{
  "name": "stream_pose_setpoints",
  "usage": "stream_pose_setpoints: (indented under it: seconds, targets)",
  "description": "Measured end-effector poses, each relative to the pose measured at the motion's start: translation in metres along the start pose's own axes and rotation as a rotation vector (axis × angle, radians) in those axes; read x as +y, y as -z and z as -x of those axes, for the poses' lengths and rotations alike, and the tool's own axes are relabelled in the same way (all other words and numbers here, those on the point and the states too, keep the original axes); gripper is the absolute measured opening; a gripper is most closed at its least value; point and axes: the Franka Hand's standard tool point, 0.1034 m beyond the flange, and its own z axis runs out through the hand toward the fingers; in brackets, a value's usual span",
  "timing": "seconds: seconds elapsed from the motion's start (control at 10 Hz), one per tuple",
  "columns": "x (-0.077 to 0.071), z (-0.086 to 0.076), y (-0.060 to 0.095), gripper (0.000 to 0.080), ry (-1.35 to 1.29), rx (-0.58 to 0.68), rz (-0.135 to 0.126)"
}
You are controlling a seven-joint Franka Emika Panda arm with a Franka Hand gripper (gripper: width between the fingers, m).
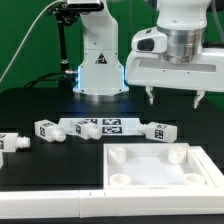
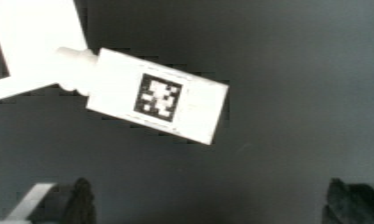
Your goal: Assemble one leg
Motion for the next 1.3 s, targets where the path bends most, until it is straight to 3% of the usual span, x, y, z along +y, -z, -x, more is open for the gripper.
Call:
stream_pose_setpoints:
  seconds: [0.2, 0.4, 0.6, 0.7, 1.0, 1.1, 1.3]
  targets:
    - [0.002, -0.001, 0.000, 0.0649, 0.161, 0.000, 0.004]
    - [0.004, -0.001, -0.003, 0.0649, 0.451, 0.005, 0.078]
    - [-0.008, 0.004, -0.011, 0.0649, 0.724, 0.006, 0.127]
    - [-0.012, 0.004, -0.020, 0.0649, 0.785, -0.013, 0.163]
    - [-0.011, 0.003, -0.021, 0.0649, 0.778, -0.034, 0.170]
    - [-0.007, 0.009, -0.022, 0.0649, 0.757, -0.129, 0.206]
    - [-0.004, -0.001, -0.033, 0.0649, 0.780, -0.294, 0.339]
